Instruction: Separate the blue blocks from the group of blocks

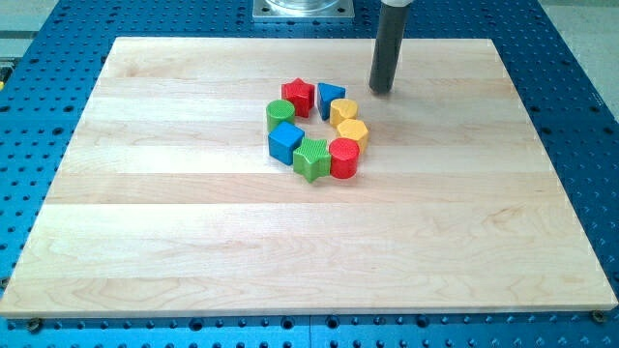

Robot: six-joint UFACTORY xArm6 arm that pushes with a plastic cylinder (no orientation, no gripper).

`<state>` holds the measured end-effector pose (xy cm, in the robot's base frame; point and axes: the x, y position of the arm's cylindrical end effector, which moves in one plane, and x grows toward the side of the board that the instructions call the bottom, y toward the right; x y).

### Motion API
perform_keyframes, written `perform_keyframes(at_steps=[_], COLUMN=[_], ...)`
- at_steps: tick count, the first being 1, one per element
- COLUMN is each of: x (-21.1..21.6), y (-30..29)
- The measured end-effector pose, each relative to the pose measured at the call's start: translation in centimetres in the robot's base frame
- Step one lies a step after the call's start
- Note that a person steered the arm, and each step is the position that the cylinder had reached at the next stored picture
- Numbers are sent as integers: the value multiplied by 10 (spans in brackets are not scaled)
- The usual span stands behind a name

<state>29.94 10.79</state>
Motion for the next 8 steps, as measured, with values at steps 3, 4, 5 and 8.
perform_keyframes(at_steps=[3,4,5,8], x=[-13,-11,25,128], y=[0,-11,-55,-155])
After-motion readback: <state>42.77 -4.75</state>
